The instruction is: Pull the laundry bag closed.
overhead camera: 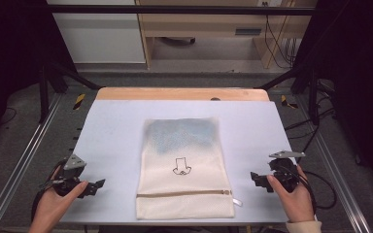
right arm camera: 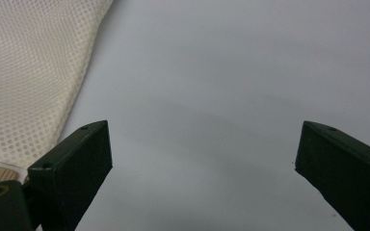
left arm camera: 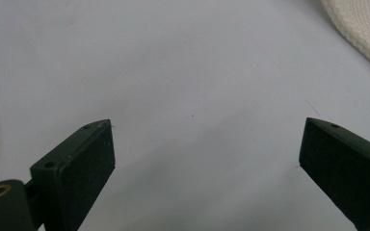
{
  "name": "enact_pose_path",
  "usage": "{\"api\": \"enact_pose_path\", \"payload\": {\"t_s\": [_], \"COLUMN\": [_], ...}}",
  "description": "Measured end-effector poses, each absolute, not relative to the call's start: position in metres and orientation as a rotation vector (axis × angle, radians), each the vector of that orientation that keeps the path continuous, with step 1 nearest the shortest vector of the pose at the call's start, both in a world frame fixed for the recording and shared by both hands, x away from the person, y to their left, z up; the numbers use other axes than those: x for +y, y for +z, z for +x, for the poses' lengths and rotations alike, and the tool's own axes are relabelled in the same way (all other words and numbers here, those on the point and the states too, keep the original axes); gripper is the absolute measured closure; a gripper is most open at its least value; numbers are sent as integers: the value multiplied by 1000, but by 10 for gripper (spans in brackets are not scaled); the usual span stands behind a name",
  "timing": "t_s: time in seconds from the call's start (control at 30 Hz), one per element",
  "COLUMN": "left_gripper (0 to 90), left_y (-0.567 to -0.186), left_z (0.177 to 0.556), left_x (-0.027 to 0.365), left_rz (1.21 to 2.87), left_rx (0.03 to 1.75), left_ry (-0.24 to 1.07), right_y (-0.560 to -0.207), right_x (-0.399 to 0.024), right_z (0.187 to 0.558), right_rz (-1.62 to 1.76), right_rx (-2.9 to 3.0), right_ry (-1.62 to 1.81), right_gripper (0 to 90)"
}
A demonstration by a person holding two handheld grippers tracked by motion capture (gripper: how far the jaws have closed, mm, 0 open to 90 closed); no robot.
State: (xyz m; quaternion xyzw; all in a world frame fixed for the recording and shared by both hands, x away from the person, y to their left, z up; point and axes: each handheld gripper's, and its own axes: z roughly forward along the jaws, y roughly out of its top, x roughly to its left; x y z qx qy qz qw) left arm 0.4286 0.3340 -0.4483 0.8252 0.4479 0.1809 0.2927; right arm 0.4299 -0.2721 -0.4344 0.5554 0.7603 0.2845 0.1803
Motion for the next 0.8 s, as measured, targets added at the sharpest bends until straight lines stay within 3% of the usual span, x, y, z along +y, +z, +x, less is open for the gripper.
{"api": "enact_pose_path", "payload": {"t_s": [0.53, 0.8], "left_gripper": [59, 58], "left_y": [-463, -465], "left_z": [425, 418], "left_x": [339, 331], "left_rz": [2163, 2124], "left_rx": [1140, 1087], "left_ry": [530, 574], "right_y": [-467, -468], "right_x": [-278, -277], "right_z": [412, 407], "right_rz": [1618, 1564], "right_rx": [2031, 2000], "right_ry": [903, 918], "right_gripper": [69, 77]}}
